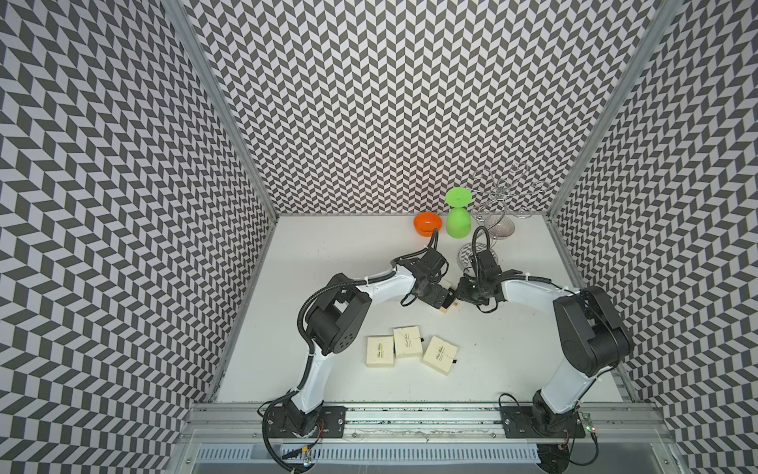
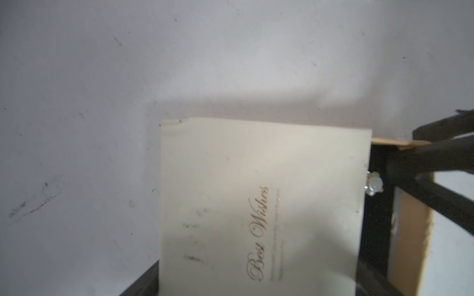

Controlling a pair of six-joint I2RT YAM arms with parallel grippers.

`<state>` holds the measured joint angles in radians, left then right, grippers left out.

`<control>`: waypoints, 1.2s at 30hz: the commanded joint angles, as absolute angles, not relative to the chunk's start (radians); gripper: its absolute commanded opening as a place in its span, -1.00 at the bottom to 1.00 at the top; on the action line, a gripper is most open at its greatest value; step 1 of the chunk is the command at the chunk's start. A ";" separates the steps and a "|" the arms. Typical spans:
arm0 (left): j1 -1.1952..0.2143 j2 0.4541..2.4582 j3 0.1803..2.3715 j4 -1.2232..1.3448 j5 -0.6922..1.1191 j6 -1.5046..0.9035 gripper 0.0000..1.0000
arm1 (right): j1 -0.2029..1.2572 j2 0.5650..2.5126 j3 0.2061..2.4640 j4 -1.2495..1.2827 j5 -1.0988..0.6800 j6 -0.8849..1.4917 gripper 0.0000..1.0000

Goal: Take out the earrings from the drawer-style jewelry box
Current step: Open the drawer in the jewelry box, then pick up the earring from the drawer.

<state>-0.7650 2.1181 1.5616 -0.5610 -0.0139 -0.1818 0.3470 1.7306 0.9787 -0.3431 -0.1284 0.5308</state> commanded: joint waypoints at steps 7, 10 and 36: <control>-0.724 2.139 1.551 -0.580 -0.038 -0.228 0.85 | 0.336 1.706 0.934 -0.481 0.015 0.492 -0.31; -0.724 2.138 1.551 -0.579 -0.047 -0.229 0.85 | 0.336 1.704 0.927 -0.474 0.009 0.492 -0.31; -0.773 2.125 1.544 -0.569 -0.038 -0.184 0.88 | 0.449 1.618 1.062 -0.402 -0.078 0.451 -0.40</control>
<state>-0.7719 2.1181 1.5593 -0.5552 -0.0242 -0.1795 0.4480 1.6207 1.0309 -0.4049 -0.0772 0.4553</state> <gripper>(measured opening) 0.938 0.312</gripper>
